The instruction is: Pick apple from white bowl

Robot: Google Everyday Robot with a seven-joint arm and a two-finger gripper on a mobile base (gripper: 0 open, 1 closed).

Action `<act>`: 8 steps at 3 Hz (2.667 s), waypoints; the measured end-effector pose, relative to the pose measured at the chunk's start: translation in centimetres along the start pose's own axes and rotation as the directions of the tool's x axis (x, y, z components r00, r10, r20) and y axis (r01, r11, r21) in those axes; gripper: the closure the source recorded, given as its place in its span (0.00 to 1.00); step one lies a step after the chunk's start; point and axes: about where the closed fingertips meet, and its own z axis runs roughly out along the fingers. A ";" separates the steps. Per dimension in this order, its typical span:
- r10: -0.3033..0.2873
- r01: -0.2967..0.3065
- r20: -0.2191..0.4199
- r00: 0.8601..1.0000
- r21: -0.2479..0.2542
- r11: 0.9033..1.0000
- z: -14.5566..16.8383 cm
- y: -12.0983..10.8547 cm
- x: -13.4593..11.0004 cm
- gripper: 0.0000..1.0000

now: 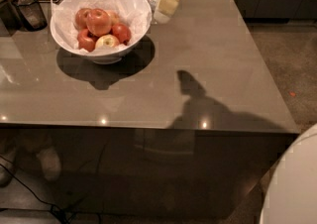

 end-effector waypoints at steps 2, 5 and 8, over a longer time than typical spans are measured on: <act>0.002 -0.002 0.038 0.999 0.016 1.000 3.5 -3.4 -3.7 0.00; 0.030 -0.030 0.015 0.999 0.066 0.997 7.3 -6.6 -7.0 0.00; 0.071 -0.071 0.102 0.992 0.002 0.997 13.1 -6.6 -10.7 0.00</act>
Offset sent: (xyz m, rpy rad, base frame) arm 0.0332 0.0399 -0.0015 -0.0223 0.0389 0.0412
